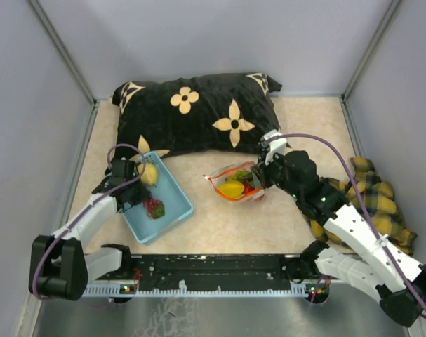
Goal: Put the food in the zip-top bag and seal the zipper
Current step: Pick up the fake fruit from the bin, then place the fake fruit in the zipper food storage bag.
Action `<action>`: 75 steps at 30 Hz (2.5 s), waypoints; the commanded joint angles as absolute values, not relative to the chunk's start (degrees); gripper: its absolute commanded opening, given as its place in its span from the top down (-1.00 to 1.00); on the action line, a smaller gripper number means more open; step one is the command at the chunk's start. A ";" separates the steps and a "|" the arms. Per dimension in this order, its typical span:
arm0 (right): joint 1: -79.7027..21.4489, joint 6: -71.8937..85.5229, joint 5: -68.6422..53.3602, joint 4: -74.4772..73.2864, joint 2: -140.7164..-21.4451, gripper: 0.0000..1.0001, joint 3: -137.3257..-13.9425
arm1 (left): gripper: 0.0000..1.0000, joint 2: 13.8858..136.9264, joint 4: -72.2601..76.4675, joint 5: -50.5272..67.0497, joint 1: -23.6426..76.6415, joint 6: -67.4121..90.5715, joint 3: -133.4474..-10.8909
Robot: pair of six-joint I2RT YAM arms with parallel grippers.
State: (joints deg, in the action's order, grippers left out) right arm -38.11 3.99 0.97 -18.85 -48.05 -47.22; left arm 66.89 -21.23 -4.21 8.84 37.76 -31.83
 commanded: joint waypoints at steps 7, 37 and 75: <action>-37.88 3.16 1.31 -15.06 -48.07 1.00 -48.68 | 0.67 56.50 -25.32 2.61 8.61 34.99 -32.30; -37.88 3.08 0.97 -16.41 -49.40 1.00 -50.71 | 0.95 40.08 6.90 37.39 20.02 18.80 -33.57; -37.92 3.65 0.26 -21.20 -52.41 1.00 -54.81 | 0.99 73.79 40.23 41.28 47.50 -22.74 -44.73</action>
